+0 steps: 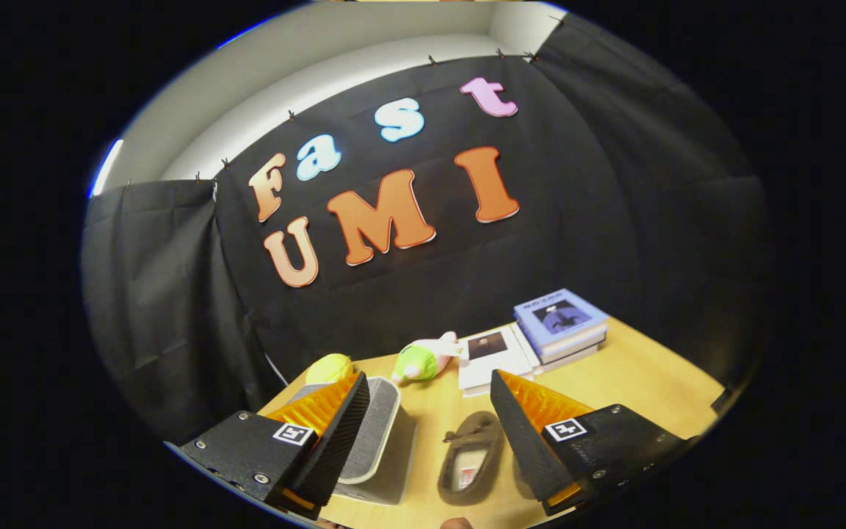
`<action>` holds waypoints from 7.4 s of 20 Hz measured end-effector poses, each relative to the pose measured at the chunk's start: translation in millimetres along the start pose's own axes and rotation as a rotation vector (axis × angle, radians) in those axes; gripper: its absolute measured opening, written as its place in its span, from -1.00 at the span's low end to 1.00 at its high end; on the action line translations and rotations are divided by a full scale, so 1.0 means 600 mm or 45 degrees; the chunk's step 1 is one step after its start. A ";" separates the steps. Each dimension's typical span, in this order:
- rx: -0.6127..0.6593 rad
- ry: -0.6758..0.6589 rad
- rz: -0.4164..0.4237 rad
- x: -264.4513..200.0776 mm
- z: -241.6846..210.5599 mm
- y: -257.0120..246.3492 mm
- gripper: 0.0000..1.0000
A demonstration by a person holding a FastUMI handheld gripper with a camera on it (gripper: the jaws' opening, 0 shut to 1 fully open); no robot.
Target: Open the storage box then place both shoes into the box .Put the left shoe in first, then the right shoe, with the right side of both shoes facing outward in a uniform manner.
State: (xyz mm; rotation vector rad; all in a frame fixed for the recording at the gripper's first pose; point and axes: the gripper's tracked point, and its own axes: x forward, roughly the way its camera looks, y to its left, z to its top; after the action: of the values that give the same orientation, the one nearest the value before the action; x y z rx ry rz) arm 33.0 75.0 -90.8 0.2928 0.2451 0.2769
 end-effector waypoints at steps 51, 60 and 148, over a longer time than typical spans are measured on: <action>0.754 0.296 0.449 0.108 -0.037 0.303 -0.95; 0.823 0.319 0.539 0.111 -0.042 0.473 -0.95; -0.248 0.252 -0.398 0.117 -0.214 -0.062 -0.99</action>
State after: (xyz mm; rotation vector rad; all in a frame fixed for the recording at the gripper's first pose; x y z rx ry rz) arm 71.7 93.6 -235.6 0.0316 0.4508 0.0188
